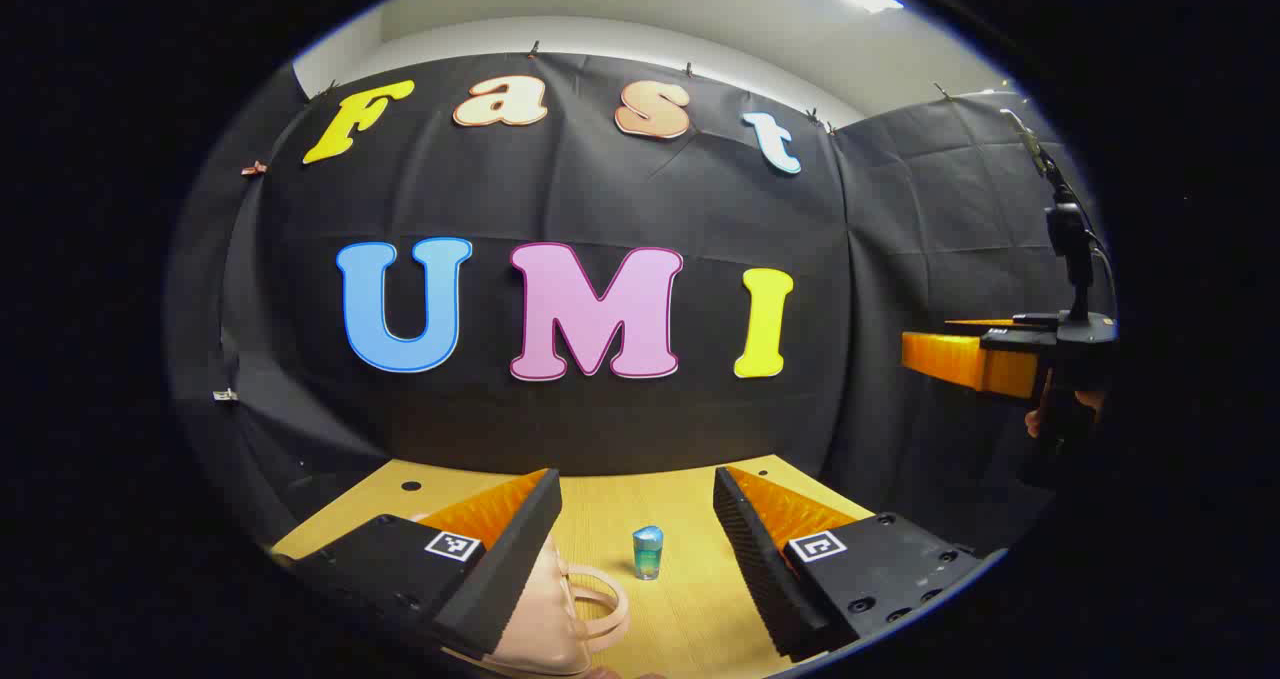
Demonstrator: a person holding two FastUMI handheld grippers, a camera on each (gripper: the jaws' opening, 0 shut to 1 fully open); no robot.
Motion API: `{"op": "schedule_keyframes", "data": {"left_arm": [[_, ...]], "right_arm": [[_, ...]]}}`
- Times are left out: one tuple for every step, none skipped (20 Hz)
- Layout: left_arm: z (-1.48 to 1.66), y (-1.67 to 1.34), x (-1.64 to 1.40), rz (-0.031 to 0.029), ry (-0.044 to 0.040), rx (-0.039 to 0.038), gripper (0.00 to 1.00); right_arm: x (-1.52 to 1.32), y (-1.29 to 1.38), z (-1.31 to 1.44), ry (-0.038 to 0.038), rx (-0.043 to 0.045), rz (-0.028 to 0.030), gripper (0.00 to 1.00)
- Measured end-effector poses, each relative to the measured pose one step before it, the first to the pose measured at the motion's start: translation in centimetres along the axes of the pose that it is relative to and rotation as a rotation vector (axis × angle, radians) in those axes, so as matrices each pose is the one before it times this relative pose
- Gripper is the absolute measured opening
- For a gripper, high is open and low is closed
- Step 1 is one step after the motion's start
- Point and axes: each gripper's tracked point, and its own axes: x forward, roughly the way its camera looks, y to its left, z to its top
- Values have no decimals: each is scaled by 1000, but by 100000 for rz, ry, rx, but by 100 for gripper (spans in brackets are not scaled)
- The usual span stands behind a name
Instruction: First open the suitcase, pack the skin care products into it, and then close the suitcase.
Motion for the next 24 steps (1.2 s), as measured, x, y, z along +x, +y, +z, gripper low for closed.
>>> {"op": "schedule_keyframes", "data": {"left_arm": [[59, 62, 170, -11, -189, 233, 96], [246, 43, 53, -324, -457, 262, 96], [-139, -78, 22, -273, -11, 579, 96], [-85, -61, -2, -274, 158, 646, 96], [-130, 47, 35, -385, 227, 384, 96], [-203, -89, 60, -479, 358, 182, 96], [-107, 17, -28, -286, 320, 26, 96], [-25, 67, -27, -215, 264, -103, 96], [-207, -13, -35, -144, 216, -116, 96], [-63, 45, -8, -27, 232, -202, 96], [-168, 67, 157, -143, 298, -207, 96], [-172, -62, 103, -254, 353, -124, 96], [-101, 41, 82, -133, 411, 79, 96], [-194, 35, 91, 96, 552, 59, 96], [-591, 69, 232, -109, 1203, -366, 96], [-609, -111, 316, -428, 1628, -1167, 96], [-963, -249, 185, -1134, 2704, -1775, 96], [-938, -94, 441, -863, 2893, -1946, 96], [-822, 31, 446, -635, 2437, -1639, 96], [-743, 74, 635, -218, 2285, -1339, 96], [-1104, 61, 677, -422, 3584, -1212, 96], [-1344, 155, 876, 67, 4702, -1366, 96], [-1381, 197, 915, 735, 5324, -1332, 96], [-1333, 164, 1044, 149, 5573, -1375, 96]], "right_arm": [[101, 266, -26, -20, -39, 308, 98], [75, 171, 5, -84, -12, 124, 96], [200, 121, -58, 103, -88, -32, 96], [52, 27, -167, 299, -135, -220, 96], [47, 43, -141, 320, 33, -109, 96], [63, 156, -54, 104, 202, 30, 96], [65, 89, -61, 5, 107, -3, 96], [58, 11, -2, -84, -191, -99, 96], [-61, 57, 28, -33, -510, 14, 96], [-53, 86, 78, -192, -765, 201, 96], [49, 49, 71, -357, -910, -63, 96], [-58, 8, 152, -468, -710, -56, 96], [43, -3, -16, -15, -411, -41, 96], [-25, 77, -14, 139, -155, 118, 96], [-27, 127, 21, 21, -58, 85, 96], [6, 4, -1, 1, -107, 38, 96], [-62, 53, -3, -127, -62, -32, 96], [56, 52, -57, 240, 59, 243, 96], [28, 118, -39, -11, 130, 622, 96], [-44, 167, -5, -142, 53, 1065, 96], [-7, 182, -185, -105, -130, 1512, 96], [-78, 145, -173, -126, -273, 1422, 96], [88, -32, -219, -150, -378, 1330, 96], [-17, -28, -280, 54, -395, 1358, 96]]}}
